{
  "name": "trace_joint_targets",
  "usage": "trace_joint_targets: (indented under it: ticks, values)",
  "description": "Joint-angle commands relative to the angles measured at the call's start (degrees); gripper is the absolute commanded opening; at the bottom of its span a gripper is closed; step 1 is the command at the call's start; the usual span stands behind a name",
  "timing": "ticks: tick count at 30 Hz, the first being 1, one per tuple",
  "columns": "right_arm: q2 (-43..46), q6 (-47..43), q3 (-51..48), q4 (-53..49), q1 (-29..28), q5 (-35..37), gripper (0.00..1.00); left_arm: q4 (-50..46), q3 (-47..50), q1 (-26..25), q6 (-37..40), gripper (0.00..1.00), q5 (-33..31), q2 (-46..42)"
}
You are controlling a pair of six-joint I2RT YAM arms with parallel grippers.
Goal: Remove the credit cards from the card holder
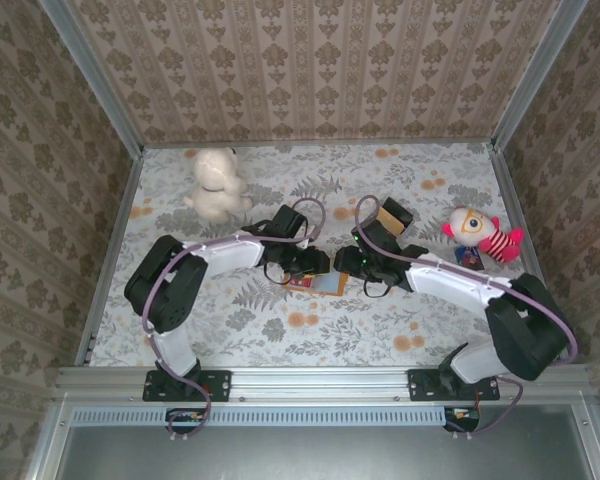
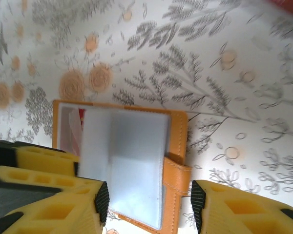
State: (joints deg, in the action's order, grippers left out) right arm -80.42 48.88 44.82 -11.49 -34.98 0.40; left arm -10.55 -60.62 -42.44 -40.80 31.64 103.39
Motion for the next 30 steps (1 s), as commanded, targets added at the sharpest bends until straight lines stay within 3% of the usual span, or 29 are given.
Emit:
trace_joint_targets:
  ticks: [1,8,16,22,30]
  values:
    - [4.68,1.91,-2.26,-3.18,0.09,7.25,0.52,1.81,-2.89,-1.49,-0.31,0.37,1.75,2.08]
    - [8.17,2.71,-4.03,-4.28,0.44,9.35,0.54,-3.64,-6.68,-2.70,-0.41,0.42,-1.45,6.20]
    - [8.20,1.45,-3.47,-3.54,0.44,7.96,0.56,-6.79,-7.45,-1.93,1.14,0.44,-3.06,-0.38]
    - [6.67,-1.27,-2.54,1.67,0.26,2.31,0.57,-14.61,-5.10,2.80,2.33,0.44,-12.19,-7.37]
    - [-5.83,1.02,3.51,7.61,-1.99,-7.16,0.55,-12.81,2.05,9.53,1.86,0.35,-11.43,-10.27]
